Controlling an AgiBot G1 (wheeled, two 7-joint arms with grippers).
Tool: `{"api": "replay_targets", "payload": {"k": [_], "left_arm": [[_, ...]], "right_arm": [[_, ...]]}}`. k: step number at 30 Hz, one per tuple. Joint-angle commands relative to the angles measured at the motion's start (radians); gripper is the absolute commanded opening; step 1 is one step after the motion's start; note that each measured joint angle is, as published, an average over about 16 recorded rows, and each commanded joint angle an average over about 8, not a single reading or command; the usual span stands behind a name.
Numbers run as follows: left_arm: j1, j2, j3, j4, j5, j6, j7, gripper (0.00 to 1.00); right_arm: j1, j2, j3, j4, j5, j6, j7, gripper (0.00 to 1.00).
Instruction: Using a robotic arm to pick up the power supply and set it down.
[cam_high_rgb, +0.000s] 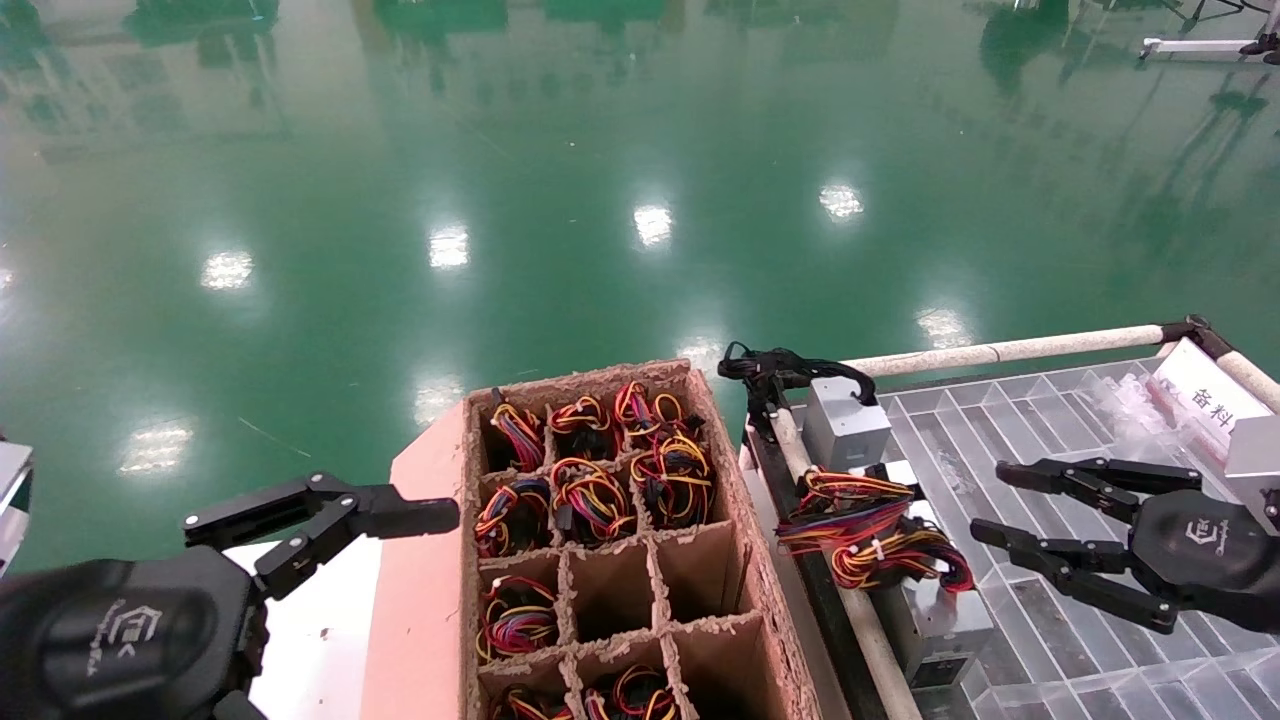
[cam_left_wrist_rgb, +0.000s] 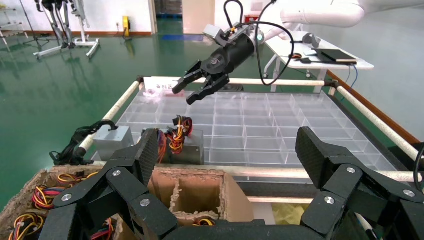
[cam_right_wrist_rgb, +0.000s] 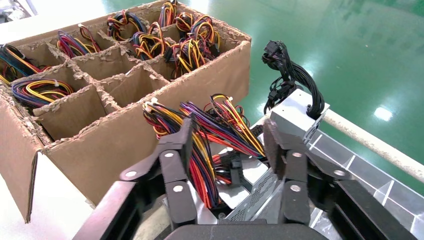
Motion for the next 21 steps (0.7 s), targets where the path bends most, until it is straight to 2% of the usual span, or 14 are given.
{"api": "replay_targets", "payload": {"k": [1,7,21], "left_arm": [[0.0,0.0,0.0,0.0,0.0,0.0,0.0,1.0],[0.0,0.0,0.0,0.0,0.0,0.0,0.0,1.0],[0.0,0.0,0.0,0.0,0.0,0.0,0.0,1.0]], "right_arm": [[0.001,0.0,-0.001,-0.002,-0.001,0.0,-0.001,1.0],[-0.02,-0.001,0.013,0.057,0.015,0.004,0.031,1.0],[-0.102,-0.005,0.067,0.282,0.077,0.021,0.153,1.0]]}}
